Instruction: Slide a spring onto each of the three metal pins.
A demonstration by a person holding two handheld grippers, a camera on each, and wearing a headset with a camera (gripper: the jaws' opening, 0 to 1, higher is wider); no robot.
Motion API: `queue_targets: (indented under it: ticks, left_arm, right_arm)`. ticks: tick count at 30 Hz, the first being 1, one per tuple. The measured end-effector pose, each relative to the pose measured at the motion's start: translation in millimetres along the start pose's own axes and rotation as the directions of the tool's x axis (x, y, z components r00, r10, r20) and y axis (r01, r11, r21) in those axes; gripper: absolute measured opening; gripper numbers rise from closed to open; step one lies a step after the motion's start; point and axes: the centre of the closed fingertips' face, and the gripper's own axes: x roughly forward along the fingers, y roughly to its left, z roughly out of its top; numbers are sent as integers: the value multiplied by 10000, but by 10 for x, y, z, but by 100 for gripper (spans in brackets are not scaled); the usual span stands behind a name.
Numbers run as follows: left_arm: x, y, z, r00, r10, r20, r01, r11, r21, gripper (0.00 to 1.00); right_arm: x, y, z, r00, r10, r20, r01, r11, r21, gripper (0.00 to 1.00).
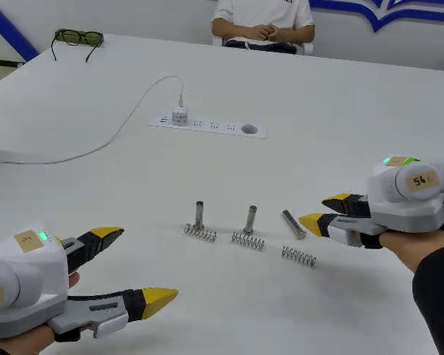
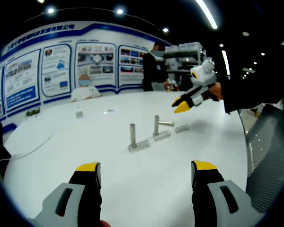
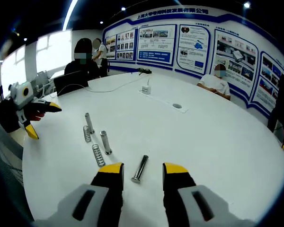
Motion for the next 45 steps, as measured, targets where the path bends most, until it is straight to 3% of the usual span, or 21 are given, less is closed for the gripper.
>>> queue_targets:
  ticks: [23,45]
  left_arm:
    - [46,-16,-74,9998,-116,-134,115,9999,-111,79]
    - [56,32,-147,9995,-147,-264,142,9997,-177,78]
  right_arm:
    - [421,4,-76,9940,-340,-1038,369,9990,260,25]
    - [609,17,-182,9822,-489,-1812,621,9958,679,14]
